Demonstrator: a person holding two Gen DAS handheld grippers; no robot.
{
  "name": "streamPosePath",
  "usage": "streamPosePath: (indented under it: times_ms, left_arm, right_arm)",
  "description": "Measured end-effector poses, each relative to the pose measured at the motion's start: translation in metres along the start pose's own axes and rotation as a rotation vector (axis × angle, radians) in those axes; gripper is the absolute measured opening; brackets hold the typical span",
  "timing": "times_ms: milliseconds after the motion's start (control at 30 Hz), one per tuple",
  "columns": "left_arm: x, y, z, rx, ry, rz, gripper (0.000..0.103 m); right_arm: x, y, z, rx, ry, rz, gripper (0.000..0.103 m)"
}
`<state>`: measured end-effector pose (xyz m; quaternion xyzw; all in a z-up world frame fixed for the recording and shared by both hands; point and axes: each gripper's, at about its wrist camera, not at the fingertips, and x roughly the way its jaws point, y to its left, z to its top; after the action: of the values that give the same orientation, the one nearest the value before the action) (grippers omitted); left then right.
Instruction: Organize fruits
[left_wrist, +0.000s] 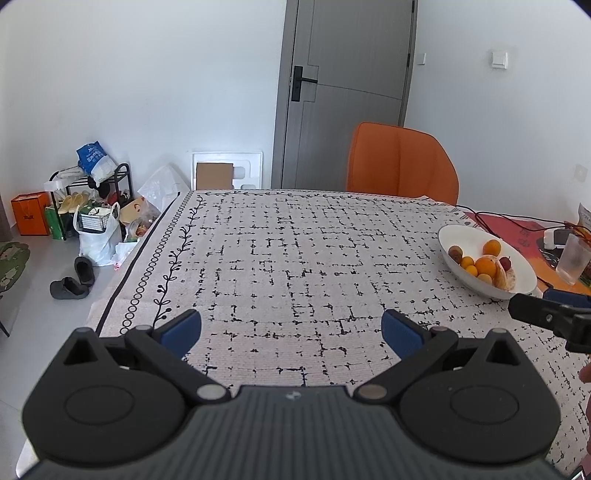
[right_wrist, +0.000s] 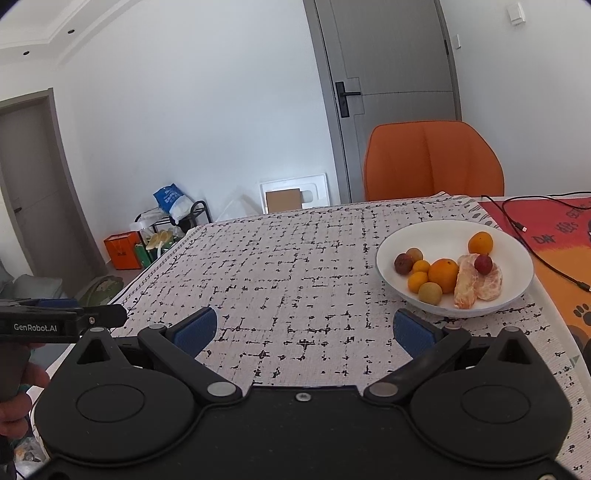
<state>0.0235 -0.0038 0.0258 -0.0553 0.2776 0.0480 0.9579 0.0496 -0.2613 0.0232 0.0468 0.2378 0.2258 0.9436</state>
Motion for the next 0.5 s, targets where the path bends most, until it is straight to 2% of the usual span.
streamPosePath:
  times_ms: [500]
  left_arm:
    - [0.0011, -0.0013, 0.0012, 0.002, 0.008, -0.002, 0.103]
  right_arm:
    - [-0.0007, 0.0007, 0.0001, 0.004, -0.001, -0.001, 0.103]
